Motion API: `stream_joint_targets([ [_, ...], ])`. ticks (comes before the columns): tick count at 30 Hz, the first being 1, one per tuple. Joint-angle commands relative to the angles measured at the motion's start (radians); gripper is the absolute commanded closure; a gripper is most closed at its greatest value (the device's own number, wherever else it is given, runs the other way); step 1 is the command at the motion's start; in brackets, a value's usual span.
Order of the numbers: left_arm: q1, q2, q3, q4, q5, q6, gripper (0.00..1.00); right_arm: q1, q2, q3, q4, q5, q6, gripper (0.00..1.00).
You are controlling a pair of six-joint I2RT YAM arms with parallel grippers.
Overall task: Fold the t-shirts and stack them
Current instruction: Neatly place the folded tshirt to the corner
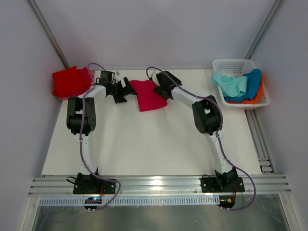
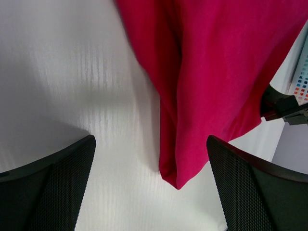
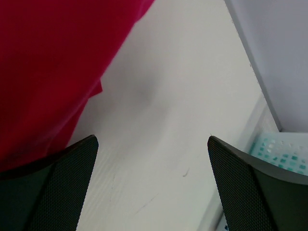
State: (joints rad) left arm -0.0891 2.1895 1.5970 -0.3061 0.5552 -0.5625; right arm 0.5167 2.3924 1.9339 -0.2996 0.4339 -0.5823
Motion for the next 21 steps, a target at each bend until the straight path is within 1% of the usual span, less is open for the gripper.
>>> stream_joint_targets([
  [1,0.005,0.032,0.043,0.077,0.022,-0.01,0.01,0.009,-0.142,-0.068,0.15,0.143,-0.066,0.01],
  [3,0.005,0.045,0.049,0.088,0.026,-0.013,0.01,0.005,-0.171,-0.085,0.177,0.195,-0.099,0.01],
  [6,0.005,0.072,0.072,0.104,0.041,-0.03,0.01,-0.009,-0.194,-0.122,0.244,0.226,-0.135,0.01],
  [11,-0.004,0.111,0.092,0.128,0.055,-0.05,0.01,-0.032,-0.148,-0.13,0.339,0.281,-0.218,0.01],
  [21,-0.046,0.162,0.122,0.128,0.043,-0.04,0.01,-0.063,-0.033,-0.105,0.353,0.284,-0.261,0.01],
])
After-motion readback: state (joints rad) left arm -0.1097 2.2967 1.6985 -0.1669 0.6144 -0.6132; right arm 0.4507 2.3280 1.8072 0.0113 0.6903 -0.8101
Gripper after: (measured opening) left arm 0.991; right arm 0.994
